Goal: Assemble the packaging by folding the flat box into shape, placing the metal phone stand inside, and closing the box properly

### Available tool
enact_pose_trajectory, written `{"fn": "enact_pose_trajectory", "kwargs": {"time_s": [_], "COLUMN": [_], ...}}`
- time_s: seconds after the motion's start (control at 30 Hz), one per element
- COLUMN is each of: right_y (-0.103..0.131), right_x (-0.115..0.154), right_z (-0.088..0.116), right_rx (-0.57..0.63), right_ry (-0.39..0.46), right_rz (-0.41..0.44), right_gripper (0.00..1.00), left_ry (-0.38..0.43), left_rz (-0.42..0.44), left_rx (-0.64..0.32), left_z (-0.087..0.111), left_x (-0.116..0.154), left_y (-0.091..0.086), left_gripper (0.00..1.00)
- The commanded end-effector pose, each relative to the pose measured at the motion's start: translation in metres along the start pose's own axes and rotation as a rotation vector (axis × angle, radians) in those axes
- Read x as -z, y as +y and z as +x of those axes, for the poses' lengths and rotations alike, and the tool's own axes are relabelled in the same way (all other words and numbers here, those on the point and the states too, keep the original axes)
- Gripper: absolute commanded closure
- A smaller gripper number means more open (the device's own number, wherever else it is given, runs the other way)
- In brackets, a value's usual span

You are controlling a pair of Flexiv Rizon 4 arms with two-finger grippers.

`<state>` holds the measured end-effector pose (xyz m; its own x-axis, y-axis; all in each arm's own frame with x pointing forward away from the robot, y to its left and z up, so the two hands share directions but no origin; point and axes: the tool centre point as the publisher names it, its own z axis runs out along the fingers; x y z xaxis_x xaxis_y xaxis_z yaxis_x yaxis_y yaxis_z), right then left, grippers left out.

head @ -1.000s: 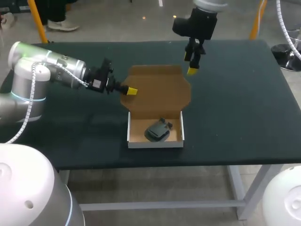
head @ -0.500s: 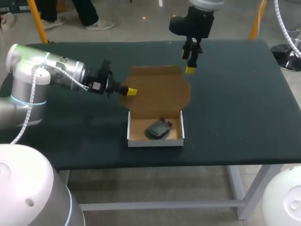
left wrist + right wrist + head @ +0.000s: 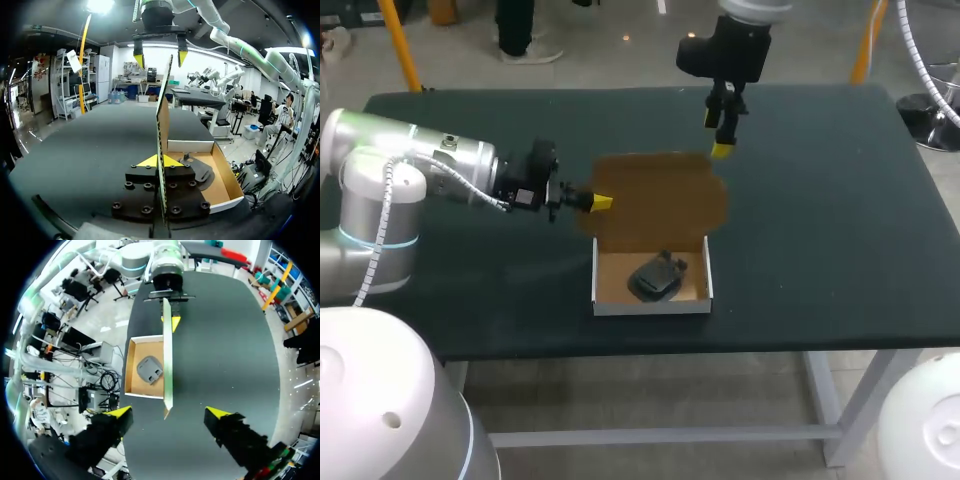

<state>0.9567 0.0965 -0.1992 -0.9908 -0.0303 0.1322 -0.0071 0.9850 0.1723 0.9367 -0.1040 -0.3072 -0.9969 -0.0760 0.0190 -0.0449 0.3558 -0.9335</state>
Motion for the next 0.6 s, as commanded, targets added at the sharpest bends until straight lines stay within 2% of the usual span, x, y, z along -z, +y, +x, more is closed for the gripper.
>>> {"fn": "enact_pose_trajectory", "kwargs": {"time_s": [0.03, 0.23, 0.6], "right_y": [0.0014, 0.0028, 0.0071], "right_x": [0.0024, 0.0037, 0.0065], "right_z": [-0.0003, -0.0008, -0.0023], "right_rx": [-0.002, -0.001, 0.005], "right_ry": [0.004, 0.003, 0.001], "right_rz": [0.005, 0.008, 0.015], "right_gripper": [0.0, 0.0, 0.0], "left_ry": [-0.051, -0.087, -0.101], "left_rz": [0.001, -0.012, 0.001], "left_rx": [-0.024, -0.07, -0.129], "left_z": [0.0071, 0.0091, 0.0152], "left_x": [-0.0014, -0.0038, -0.0011], "left_y": [0.0016, 0.0047, 0.0039], "left_gripper": [1.0, 1.0, 1.0]}}
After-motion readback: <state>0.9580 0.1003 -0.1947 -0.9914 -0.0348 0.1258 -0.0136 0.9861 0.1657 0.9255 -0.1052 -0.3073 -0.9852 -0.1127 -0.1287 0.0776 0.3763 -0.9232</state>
